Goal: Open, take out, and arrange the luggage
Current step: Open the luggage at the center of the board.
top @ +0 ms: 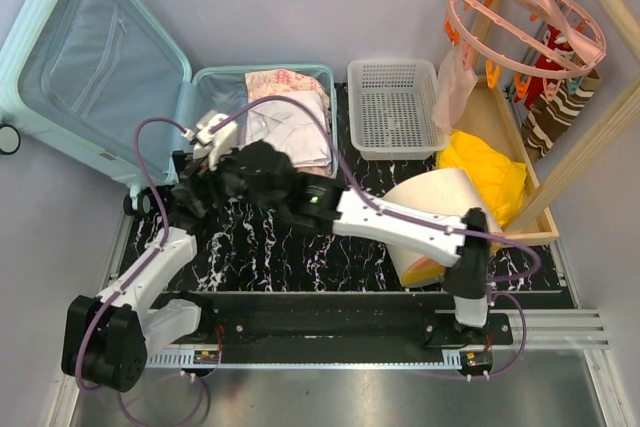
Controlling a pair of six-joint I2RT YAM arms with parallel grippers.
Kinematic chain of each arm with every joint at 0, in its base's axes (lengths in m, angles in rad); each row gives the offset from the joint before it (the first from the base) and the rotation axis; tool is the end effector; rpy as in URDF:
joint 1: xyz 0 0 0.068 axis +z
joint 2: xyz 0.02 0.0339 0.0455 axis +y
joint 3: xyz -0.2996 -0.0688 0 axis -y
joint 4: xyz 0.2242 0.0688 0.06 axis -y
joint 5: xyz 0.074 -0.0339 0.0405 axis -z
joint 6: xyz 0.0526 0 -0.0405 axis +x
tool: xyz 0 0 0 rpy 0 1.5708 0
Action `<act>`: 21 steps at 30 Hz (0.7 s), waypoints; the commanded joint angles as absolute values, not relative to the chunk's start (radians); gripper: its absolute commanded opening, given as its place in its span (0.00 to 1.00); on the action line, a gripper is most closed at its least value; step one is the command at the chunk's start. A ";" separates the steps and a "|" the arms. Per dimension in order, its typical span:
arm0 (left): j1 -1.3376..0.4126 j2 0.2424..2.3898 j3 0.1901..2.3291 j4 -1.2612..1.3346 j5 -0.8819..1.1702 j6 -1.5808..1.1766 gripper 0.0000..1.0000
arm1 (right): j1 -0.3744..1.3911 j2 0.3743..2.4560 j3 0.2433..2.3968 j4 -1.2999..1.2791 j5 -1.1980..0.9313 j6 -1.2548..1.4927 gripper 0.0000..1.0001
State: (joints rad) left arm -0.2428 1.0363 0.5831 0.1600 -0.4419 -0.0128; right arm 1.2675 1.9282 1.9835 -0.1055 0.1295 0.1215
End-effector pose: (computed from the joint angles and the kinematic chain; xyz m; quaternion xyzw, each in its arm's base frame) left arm 0.2108 -0.0290 0.2920 -0.0399 0.7931 0.1004 0.5994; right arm 0.1473 0.4478 0.4601 -0.3546 0.6318 0.4041 0.5584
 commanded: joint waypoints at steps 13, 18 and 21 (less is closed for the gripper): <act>-0.359 1.065 1.015 -0.167 -0.098 -0.302 0.99 | 0.749 1.661 1.473 -0.251 0.160 0.390 0.72; -0.281 1.074 1.123 -0.377 -0.005 -0.218 0.99 | 0.674 1.634 1.410 -0.255 0.137 0.397 0.68; -0.206 1.046 1.125 -0.394 0.038 -0.206 0.99 | 0.644 1.683 1.417 -0.273 0.121 0.400 0.64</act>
State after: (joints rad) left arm -0.2760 1.0645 1.0809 -0.2844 -0.0483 -0.2344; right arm 0.6765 1.6886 1.4078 -0.2695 0.1452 0.3817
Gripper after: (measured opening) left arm 0.987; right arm 0.661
